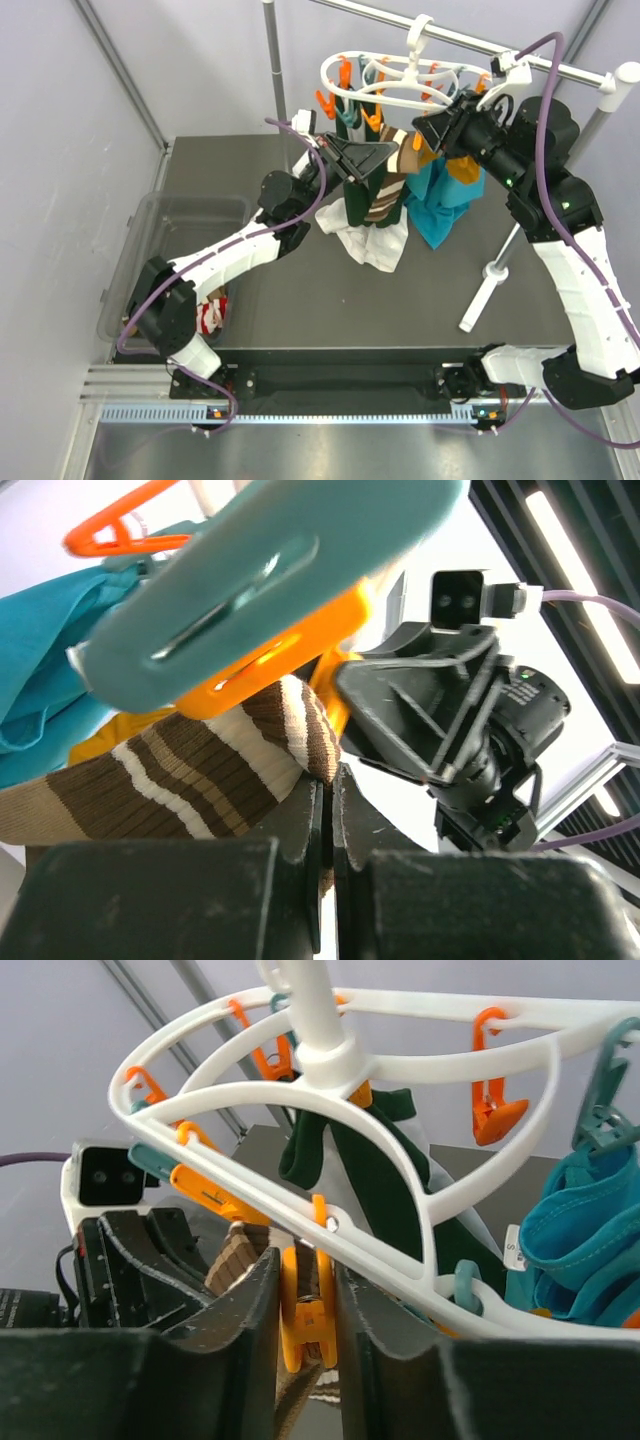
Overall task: Clip the socks to the hanger
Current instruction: Clamp the sock onto the hanger.
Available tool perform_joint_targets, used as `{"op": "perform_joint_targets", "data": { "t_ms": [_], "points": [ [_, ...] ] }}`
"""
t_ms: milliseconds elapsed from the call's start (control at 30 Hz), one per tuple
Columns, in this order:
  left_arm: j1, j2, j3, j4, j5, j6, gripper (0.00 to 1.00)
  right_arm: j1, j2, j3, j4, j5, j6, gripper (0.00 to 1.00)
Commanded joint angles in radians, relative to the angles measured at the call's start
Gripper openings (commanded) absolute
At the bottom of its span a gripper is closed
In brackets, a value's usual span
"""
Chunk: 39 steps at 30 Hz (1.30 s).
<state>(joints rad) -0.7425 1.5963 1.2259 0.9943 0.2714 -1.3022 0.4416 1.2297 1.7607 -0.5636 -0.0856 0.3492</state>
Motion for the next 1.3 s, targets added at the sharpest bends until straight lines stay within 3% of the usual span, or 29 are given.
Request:
{"op": "perform_joint_targets", "data": {
  "t_ms": [0, 200, 333, 433, 467, 533, 633, 767, 867, 933, 1000, 1167, 1267],
  "points": [
    [-0.008, 0.014, 0.037, 0.064, 0.005, -0.002, 0.0, -0.001, -0.019, -0.013, -0.061, -0.077, 0.002, 0.24],
    [-0.009, 0.03, 0.043, 0.05, 0.008, -0.02, 0.0, -0.003, -0.027, -0.013, -0.059, -0.071, 0.002, 0.47],
    [-0.011, 0.034, 0.066, -0.015, 0.025, -0.02, 0.05, -0.006, -0.035, -0.012, -0.065, -0.062, -0.001, 0.55],
    [-0.009, 0.033, 0.073, -0.09, 0.04, -0.011, 0.33, -0.006, -0.048, -0.009, -0.078, -0.037, -0.009, 0.62],
    [-0.011, 0.028, 0.072, -0.12, 0.045, 0.003, 0.51, -0.007, -0.053, -0.007, -0.082, -0.028, -0.016, 0.66],
    [-0.009, 0.019, 0.066, -0.161, 0.054, 0.03, 0.69, -0.009, -0.07, -0.009, -0.101, -0.006, -0.029, 0.74],
    [-0.011, -0.015, 0.066, -0.3, 0.055, 0.16, 0.84, -0.009, -0.091, -0.004, -0.139, 0.024, -0.053, 0.85],
    [-0.014, -0.087, 0.067, -0.517, 0.006, 0.359, 0.82, -0.012, -0.121, 0.011, -0.191, 0.029, -0.076, 0.89],
    [-0.018, -0.127, 0.07, -0.553, -0.023, 0.562, 0.53, -0.011, -0.144, 0.025, -0.246, 0.024, -0.095, 0.89],
    [-0.024, -0.14, 0.081, -0.551, -0.029, 0.695, 0.47, -0.01, -0.154, 0.052, -0.295, 0.003, -0.102, 0.87],
    [-0.023, -0.144, 0.08, -0.486, -0.031, 0.757, 0.47, -0.011, -0.157, 0.075, -0.326, -0.038, -0.108, 0.82],
    [-0.023, -0.139, 0.078, -0.421, -0.125, 0.865, 0.64, -0.009, -0.171, 0.111, -0.337, -0.183, -0.104, 0.69],
    [-0.021, -0.111, 0.089, -0.381, -0.149, 0.893, 0.68, -0.009, -0.141, 0.137, -0.343, -0.288, -0.105, 0.59]
  ]
}}
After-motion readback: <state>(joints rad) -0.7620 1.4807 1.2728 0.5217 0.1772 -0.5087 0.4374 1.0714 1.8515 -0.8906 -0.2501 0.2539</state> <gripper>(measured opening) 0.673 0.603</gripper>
